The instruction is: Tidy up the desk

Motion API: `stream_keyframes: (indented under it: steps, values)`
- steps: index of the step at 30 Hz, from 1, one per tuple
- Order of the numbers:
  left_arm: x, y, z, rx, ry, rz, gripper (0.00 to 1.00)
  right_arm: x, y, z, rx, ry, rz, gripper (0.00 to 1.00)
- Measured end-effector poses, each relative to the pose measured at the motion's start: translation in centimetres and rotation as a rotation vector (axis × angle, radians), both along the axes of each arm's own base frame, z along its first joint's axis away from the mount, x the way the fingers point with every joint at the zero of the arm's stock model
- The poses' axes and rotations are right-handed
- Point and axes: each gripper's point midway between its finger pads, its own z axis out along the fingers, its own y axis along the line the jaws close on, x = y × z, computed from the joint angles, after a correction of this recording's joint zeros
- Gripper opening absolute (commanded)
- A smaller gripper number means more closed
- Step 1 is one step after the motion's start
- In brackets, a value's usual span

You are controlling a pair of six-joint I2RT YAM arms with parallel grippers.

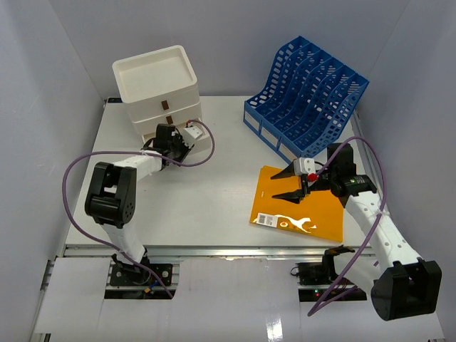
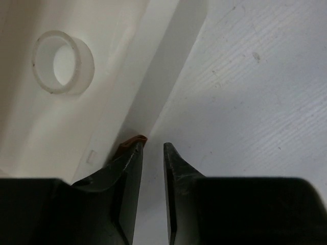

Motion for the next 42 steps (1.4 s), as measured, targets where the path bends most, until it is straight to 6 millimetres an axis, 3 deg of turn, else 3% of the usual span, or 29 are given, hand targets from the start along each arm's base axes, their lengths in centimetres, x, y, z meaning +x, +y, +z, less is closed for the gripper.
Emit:
stream_keyframes:
  steps: [12, 17, 22, 25, 29, 31, 35, 38, 42]
  values:
    - [7.3, 2.1, -0.8, 0.085, -0.109, 0.099, 0.71, 1.3, -0.8, -1.4, -0.018, 0.049, -0.048, 0.61]
    - [9.0, 2.9, -1.0, 0.074, -0.122, 0.132, 0.79, 1.7, -0.9, -2.0, -0.027, 0.071, -0.060, 0.60]
    - [9.2, 2.9, -0.9, 0.045, -0.126, 0.155, 0.85, 2.1, -1.1, -2.4, -0.034, 0.089, -0.072, 0.60]
    - [8.6, 3.0, -0.8, 0.016, -0.124, 0.172, 0.98, 2.2, -1.1, -2.6, -0.038, 0.096, -0.075, 0.62]
    - [6.5, 3.0, 0.2, -0.067, -0.109, 0.205, 0.98, 2.6, -1.4, -2.8, -0.047, 0.103, -0.096, 0.64]
    - [4.9, 2.8, 1.8, -0.125, -0.111, 0.217, 0.98, 2.9, -1.8, -3.0, -0.053, 0.110, -0.118, 0.66]
    - [2.3, 1.5, 7.3, -0.281, -0.172, 0.208, 0.98, 3.8, -2.9, -3.3, -0.060, 0.147, -0.180, 0.69]
    - [-0.9, 0.3, 12.0, -0.418, -0.221, 0.180, 0.98, 4.5, -3.8, -3.5, -0.068, 0.168, -0.229, 0.72]
    - [-5.0, -0.9, 17.0, -0.592, -0.265, 0.163, 0.98, 5.0, -4.4, -3.8, -0.089, 0.199, -0.276, 0.87]
